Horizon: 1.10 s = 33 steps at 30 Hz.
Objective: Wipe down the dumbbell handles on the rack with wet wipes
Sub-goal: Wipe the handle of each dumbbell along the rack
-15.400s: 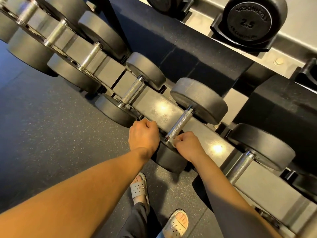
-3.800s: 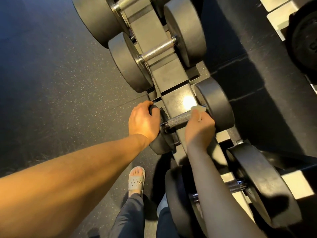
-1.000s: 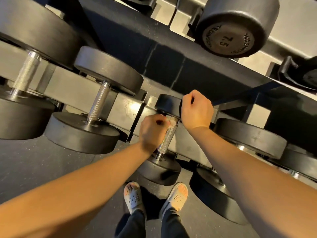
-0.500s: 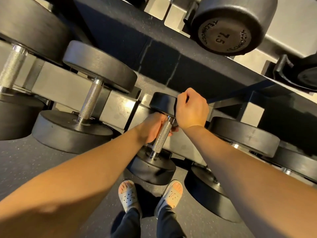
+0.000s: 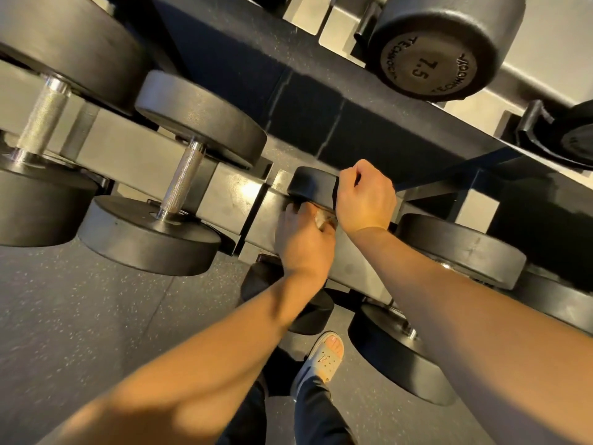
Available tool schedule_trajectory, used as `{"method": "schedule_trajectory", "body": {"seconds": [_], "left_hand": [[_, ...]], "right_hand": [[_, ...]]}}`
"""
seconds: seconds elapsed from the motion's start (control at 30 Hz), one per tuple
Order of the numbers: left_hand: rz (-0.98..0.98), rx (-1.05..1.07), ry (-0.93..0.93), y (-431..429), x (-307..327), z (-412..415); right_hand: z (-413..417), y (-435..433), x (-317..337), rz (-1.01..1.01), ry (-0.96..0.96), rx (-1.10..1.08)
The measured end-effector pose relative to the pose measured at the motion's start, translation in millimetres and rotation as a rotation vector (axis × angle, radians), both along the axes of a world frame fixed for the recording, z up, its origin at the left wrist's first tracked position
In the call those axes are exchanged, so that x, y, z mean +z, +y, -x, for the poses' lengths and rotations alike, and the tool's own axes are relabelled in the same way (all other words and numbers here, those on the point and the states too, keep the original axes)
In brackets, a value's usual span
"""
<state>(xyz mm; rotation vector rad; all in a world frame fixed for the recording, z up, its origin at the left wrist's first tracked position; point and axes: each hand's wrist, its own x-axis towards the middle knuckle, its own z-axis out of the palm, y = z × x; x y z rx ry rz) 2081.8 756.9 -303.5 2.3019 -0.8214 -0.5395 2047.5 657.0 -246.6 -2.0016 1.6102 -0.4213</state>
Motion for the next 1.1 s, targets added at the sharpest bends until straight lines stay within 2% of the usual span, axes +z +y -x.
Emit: {"method": "schedule_trajectory", "body": {"seconds": [0.13, 0.2, 0.27, 0.33, 0.47, 0.53, 0.6, 0.67, 0.77, 0.83, 0.9, 1.03, 1.1], "left_hand": [[-0.011, 0.093, -0.001, -5, 4, 9], [-0.007, 0.055, -0.023, -3, -1, 6], [-0.040, -0.029, 0.047, -2, -9, -4], [-0.059, -0.059, 0.253, -2, -10, -17], [0.105, 0.157, 0.952, 5, 2, -35], [0.069, 0.190, 1.232, 8, 0, -41], [-0.033, 0.164, 1.430, 4, -9, -45], [-0.146, 0.102, 1.531, -8, -13, -46], [-0.250, 0.029, 1.536, -23, -9, -47], [-0.215, 0.057, 1.561, -25, -11, -47], [-0.134, 0.181, 1.505, -21, -12, -44], [-0.018, 0.321, 1.110, -4, -6, -30], [0.031, 0.161, 0.759, 4, -3, -28]], "right_hand": [[0, 0, 0, 0.005, 0.001, 0.002], [0, -1, 0, 0.004, 0.001, 0.005], [0, -1, 0, 0.000, -0.002, 0.004], [0, 0, 0, 0.003, -0.008, -0.005], [-1, -1, -1, -0.001, -0.008, -0.007], [0, -1, -1, 0.002, -0.007, -0.002], [0, -2, -3, 0.009, -0.003, 0.006], [1, -2, -4, 0.015, 0.003, 0.006], [0, -2, -6, 0.027, 0.004, 0.002], [0, -1, -6, 0.028, 0.006, 0.001], [1, -2, -6, 0.021, 0.011, 0.008], [1, -2, -6, 0.017, 0.022, 0.012], [1, -2, -6, 0.019, 0.029, 0.006]]}}
